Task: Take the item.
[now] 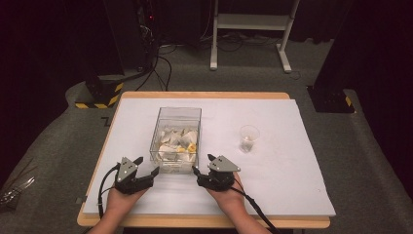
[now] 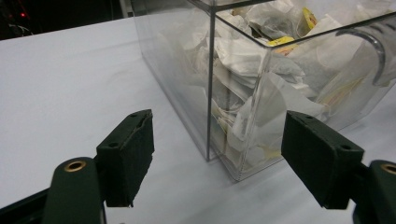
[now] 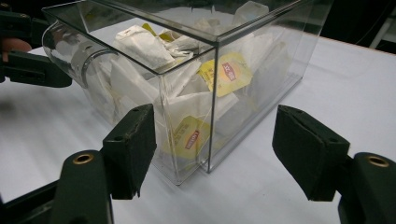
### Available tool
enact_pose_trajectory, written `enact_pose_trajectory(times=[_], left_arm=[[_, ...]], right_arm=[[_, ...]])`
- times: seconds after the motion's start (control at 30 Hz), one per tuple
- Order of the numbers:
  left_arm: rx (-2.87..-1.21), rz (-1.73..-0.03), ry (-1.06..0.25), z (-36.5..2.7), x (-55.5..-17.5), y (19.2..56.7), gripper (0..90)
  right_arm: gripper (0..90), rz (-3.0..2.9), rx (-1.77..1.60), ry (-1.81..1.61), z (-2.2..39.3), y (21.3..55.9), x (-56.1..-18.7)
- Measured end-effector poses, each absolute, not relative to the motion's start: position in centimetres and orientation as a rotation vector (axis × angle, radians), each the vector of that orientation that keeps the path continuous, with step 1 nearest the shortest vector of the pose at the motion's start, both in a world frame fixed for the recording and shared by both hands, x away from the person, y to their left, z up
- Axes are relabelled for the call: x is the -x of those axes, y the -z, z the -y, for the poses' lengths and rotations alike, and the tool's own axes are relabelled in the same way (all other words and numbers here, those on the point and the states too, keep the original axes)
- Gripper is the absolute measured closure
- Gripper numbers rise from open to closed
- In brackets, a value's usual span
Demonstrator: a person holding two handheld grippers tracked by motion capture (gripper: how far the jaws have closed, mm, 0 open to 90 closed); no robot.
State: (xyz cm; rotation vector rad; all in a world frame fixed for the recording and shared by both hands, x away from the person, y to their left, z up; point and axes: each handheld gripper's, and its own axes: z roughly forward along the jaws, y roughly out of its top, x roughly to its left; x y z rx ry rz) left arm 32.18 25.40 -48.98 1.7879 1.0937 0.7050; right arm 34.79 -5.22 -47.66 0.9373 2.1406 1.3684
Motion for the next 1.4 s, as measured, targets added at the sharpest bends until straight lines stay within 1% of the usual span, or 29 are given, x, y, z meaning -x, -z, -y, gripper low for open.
enact_pose_trajectory(times=[0.3,0.87,1.03,1.4], left_arm=[[-1.742,-1.142,-0.689,-25.3,-33.6,49.2,25.8],[-1.660,-1.236,-0.717,-24.7,-35.5,49.6,26.0],[-1.642,-1.253,-0.729,-24.5,-35.8,49.7,26.0],[-1.632,-1.257,-0.708,-24.6,-35.8,49.9,26.5]], right_arm=[[30.4,-2.128,-0.973,-1.353,5.1,47.8,-36.3],[30.8,-2.083,-1.019,-1.336,4.2,47.7,-38.3],[31.1,-2.072,-1.025,-1.332,4.1,47.8,-38.7],[31.5,-2.077,-1.030,-1.341,4.0,47.9,-38.9]])
